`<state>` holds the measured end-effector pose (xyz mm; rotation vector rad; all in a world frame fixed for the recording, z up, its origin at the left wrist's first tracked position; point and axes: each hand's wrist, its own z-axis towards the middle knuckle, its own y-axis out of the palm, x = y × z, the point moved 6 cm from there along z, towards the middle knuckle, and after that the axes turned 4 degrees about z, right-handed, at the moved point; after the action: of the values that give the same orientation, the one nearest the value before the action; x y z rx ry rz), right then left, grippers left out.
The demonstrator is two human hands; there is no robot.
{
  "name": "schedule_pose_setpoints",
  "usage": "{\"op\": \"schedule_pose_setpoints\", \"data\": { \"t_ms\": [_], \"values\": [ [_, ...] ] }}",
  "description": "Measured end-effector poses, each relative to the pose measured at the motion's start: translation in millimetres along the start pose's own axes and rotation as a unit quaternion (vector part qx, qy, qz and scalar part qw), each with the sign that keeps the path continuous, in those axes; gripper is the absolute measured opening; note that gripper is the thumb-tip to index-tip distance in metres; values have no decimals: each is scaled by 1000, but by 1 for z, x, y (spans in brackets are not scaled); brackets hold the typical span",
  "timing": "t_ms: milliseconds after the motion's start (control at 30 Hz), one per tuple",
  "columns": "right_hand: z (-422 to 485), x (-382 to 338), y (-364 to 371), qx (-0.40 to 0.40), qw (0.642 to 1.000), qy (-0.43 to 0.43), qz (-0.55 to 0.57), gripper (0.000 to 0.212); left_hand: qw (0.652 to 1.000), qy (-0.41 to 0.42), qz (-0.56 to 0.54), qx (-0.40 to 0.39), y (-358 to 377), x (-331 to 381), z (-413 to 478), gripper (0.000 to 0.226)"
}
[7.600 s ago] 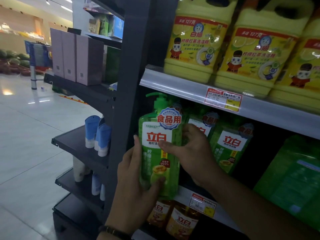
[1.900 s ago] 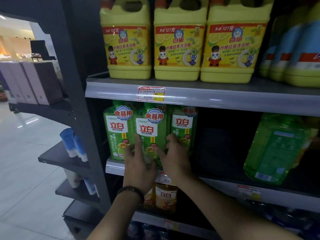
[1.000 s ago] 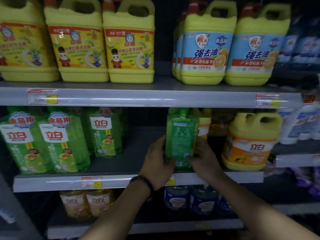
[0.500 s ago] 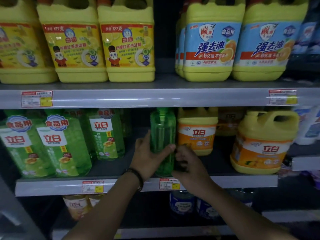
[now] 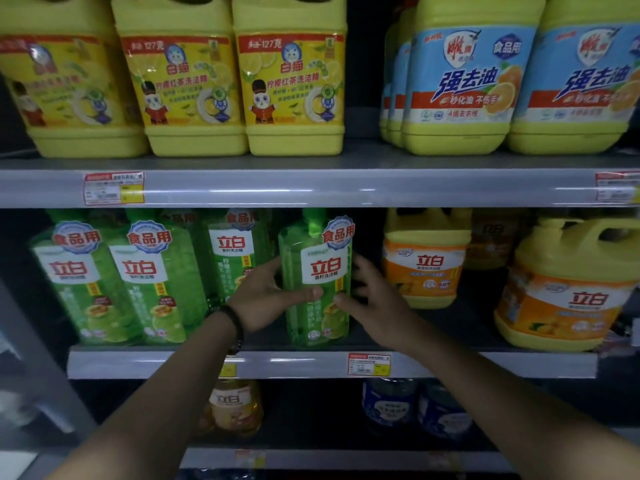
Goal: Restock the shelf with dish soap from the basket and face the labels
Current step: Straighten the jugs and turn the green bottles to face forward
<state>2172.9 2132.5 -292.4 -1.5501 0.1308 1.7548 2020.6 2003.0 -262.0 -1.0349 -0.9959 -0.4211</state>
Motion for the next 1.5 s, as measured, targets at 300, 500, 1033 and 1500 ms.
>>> {"op": "schedule_pose_setpoints", "data": {
  "t_ms": [300, 500, 1033, 1500],
  "values": [
    [12, -19, 49, -4, 999, -18, -30, 72, 968, 22, 195, 157, -28, -19, -49, 45],
    [25, -31, 92, 21, 999, -25, -24, 71, 942, 3, 222, 253, -58, -43, -67, 40],
    [37, -38, 144, 18, 996, 12, -82, 87, 922, -27, 231, 309, -94, -58, -86, 28],
    [-70, 18, -67, 302, 949, 6, -87, 41, 993, 48, -14, 107, 78, -2, -29, 30]
  ]
}}
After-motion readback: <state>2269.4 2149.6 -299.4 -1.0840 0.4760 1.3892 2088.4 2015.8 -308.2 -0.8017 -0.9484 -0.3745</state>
